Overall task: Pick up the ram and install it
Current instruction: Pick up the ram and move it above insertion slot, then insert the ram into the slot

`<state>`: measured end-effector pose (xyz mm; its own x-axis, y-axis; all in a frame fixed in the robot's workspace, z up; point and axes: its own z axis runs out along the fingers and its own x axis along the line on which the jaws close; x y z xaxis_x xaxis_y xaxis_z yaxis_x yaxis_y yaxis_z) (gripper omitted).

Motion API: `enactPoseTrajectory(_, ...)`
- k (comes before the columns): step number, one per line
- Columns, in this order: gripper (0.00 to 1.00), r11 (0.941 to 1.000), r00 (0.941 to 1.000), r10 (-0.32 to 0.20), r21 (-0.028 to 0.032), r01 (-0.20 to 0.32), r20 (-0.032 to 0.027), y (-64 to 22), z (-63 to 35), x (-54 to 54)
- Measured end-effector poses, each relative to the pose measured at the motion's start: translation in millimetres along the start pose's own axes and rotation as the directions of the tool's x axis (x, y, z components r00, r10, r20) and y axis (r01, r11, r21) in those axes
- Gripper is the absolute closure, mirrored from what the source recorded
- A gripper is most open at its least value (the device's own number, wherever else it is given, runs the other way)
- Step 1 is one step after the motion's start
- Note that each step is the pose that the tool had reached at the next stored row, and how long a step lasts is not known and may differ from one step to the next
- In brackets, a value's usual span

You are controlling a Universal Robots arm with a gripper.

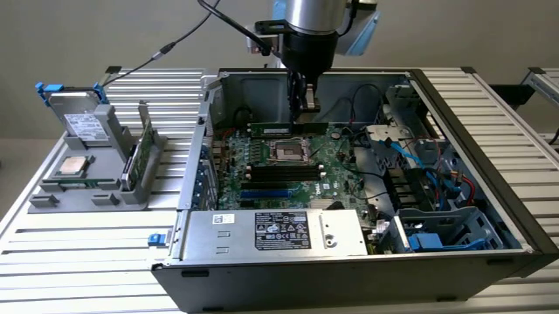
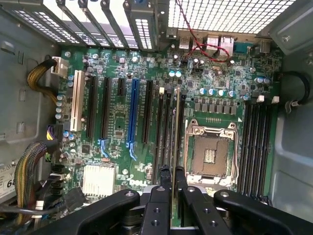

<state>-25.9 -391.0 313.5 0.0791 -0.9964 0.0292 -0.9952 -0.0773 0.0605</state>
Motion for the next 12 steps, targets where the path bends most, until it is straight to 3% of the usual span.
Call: enactPoseTrajectory(12, 0.86, 1.0000, 1.0000, 0.000, 0.0000, 0.000, 0.0001, 0.0, 0.0, 0.0)
